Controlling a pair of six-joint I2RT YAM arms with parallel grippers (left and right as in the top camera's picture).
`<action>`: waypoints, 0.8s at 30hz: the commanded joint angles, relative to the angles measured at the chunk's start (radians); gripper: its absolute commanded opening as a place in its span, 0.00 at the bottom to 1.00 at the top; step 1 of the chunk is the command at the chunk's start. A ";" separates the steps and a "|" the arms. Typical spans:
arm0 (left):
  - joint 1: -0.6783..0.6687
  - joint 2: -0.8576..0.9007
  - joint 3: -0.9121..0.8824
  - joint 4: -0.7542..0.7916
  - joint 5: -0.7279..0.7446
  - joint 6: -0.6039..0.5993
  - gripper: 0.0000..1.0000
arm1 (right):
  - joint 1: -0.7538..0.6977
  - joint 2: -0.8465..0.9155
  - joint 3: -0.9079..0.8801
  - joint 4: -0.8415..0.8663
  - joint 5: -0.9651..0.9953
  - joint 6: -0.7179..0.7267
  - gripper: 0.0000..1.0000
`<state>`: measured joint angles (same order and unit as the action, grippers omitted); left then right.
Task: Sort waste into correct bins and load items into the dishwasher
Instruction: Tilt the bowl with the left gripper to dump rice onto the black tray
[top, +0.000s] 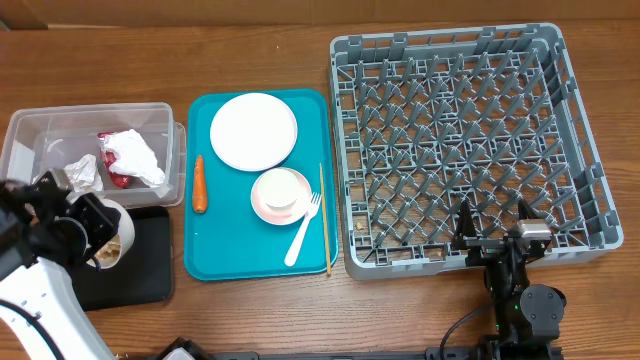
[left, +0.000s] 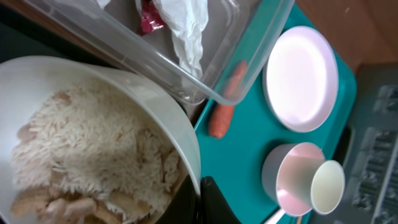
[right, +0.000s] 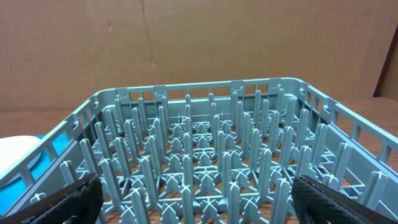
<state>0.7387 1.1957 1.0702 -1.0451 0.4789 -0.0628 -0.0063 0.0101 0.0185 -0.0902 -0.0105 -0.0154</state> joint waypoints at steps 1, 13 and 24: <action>0.119 -0.008 -0.072 0.054 0.216 0.061 0.04 | -0.003 -0.007 -0.011 0.006 0.010 -0.004 1.00; 0.466 -0.006 -0.314 0.406 0.727 0.085 0.07 | -0.003 -0.007 -0.011 0.006 0.010 -0.004 1.00; 0.475 -0.006 -0.324 0.474 0.915 0.083 0.04 | -0.003 -0.007 -0.011 0.006 0.010 -0.004 1.00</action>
<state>1.2068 1.1957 0.7494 -0.5766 1.3151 0.0036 -0.0059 0.0101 0.0185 -0.0902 -0.0101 -0.0158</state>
